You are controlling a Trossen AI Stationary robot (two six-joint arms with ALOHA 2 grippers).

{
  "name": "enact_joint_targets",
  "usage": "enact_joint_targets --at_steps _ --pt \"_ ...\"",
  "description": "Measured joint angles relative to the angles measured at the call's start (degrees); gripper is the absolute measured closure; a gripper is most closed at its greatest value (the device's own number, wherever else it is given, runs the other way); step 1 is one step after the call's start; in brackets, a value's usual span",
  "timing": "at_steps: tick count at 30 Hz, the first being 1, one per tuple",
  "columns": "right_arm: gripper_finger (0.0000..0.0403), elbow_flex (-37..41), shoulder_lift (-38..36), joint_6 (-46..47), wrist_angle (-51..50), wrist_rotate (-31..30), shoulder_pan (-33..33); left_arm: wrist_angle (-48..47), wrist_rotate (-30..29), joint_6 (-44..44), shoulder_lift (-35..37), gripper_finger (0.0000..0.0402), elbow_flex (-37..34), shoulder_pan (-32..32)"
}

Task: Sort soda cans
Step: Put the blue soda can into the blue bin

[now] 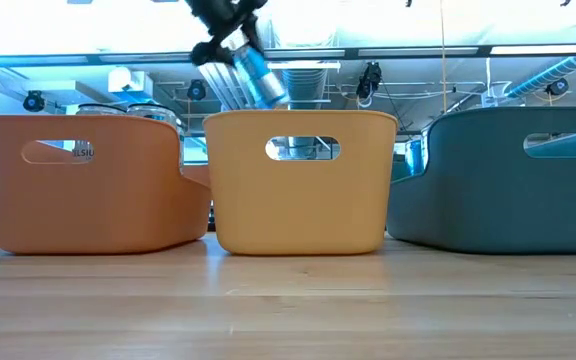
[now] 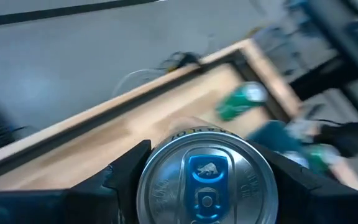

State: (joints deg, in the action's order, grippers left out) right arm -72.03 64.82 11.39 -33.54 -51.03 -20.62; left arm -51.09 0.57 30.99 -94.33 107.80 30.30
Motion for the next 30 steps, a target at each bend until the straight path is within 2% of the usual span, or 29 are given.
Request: enact_joint_targets --at_steps 4,8,14,19,22,25,30 --pt "0.0039 -1.8 -0.7 0.0 -6.5 -0.5 -0.1 4.8 -1.9 2.1 -2.6 0.0187 2.7 -7.2" --pt "0.0039 -1.8 -0.5 -3.4 -7.6 -1.0 -0.1 6.8 -5.1 4.5 -7.7 0.0187 6.7 -13.4" --pt "0.0039 -1.8 -0.3 -9.1 -7.5 -1.7 -0.1 7.0 -9.7 6.3 -18.2 0.0187 17.7 -20.0" --pt "0.0039 -1.8 -0.3 -12.0 -9.0 -2.9 1.4 7.6 -9.1 8.2 -26.6 0.0187 27.4 -22.6" --pt "0.0039 -1.7 -0.5 -13.0 -10.2 -3.1 3.2 12.0 -6.4 11.4 -26.7 0.0187 24.2 -23.7" --pt "0.0039 -1.6 -0.9 -14.0 -11.5 -2.0 5.1 12.5 -6.8 11.6 -26.9 0.0187 22.7 -24.6" --pt "0.0039 -0.5 -1.4 -13.4 -10.9 8.4 9.1 14.6 -6.7 10.0 -26.9 0.0184 22.3 -25.5"
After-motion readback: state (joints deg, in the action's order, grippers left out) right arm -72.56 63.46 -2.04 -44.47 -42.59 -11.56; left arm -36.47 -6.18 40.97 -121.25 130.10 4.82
